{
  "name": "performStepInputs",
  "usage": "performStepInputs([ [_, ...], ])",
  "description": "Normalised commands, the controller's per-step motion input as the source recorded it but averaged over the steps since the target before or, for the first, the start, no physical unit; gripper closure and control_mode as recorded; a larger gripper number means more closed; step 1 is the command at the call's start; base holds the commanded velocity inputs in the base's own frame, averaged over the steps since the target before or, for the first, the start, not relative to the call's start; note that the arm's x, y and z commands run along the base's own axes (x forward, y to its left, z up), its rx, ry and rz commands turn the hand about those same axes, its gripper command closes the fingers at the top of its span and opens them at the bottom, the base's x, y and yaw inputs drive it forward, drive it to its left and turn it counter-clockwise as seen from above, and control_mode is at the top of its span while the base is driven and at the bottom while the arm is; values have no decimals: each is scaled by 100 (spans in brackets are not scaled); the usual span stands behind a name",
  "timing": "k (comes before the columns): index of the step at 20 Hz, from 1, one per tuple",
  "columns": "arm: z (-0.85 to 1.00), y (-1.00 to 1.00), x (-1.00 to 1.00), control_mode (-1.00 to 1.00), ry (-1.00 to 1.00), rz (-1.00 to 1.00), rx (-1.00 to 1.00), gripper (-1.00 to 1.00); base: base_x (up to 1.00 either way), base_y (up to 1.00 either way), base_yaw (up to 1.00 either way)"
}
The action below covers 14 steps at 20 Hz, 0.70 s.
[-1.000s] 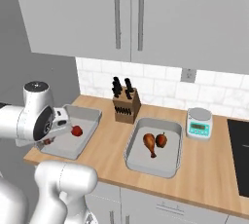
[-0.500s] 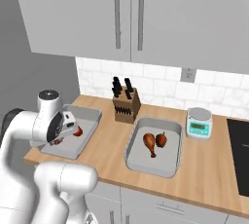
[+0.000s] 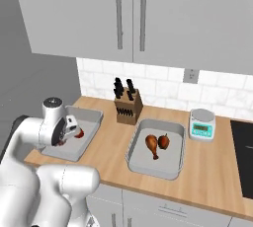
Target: Place one bell pepper and one chicken drumstick in each tupperware on the nearby counter, to pack two identical lunches.
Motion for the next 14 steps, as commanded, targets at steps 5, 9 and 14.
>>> performStepInputs([
  [5, -39, 15, 52, -100, 0, 0, 0, 100, 0, 0, 0],
  [9, -39, 5, 44, -100, 0, 0, -1, 100, 0, 0, 0],
  [14, -44, 0, 23, -100, 0, 0, -1, 100, 0, 0, 0],
])
